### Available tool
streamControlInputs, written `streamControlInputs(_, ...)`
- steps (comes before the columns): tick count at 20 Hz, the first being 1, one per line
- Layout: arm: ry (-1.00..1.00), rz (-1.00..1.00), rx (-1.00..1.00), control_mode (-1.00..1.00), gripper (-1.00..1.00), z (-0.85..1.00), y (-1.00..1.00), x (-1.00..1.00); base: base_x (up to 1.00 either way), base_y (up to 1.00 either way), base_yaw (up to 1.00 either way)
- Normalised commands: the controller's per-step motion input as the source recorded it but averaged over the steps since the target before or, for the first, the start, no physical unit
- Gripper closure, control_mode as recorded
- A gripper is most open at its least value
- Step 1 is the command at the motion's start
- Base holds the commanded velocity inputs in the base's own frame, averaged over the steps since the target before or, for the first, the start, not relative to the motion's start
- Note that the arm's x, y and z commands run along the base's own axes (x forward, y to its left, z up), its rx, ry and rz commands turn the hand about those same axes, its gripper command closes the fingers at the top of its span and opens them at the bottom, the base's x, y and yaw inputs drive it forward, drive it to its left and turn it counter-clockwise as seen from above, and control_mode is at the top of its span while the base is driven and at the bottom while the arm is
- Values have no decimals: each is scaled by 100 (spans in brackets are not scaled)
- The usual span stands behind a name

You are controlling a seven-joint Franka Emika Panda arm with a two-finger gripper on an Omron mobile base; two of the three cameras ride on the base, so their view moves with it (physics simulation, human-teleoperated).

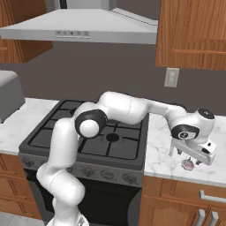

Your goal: Put the garlic and avocado in the pot. Retrieve the spatula and lightly stir the vegetables in the pot.

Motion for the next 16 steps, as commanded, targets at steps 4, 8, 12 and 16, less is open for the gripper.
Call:
streamControlInputs(4,4,0,0,-100,-100,-19,0,15,0,0,0)
streamControlInputs(8,6,4,0,-100,-100,-22,0,23,0,0,0)
streamControlInputs(12,2,5,0,-100,-100,-15,0,34,0,0,0)
streamControlInputs(16,2,5,0,-100,-100,-15,0,19,0,0,0)
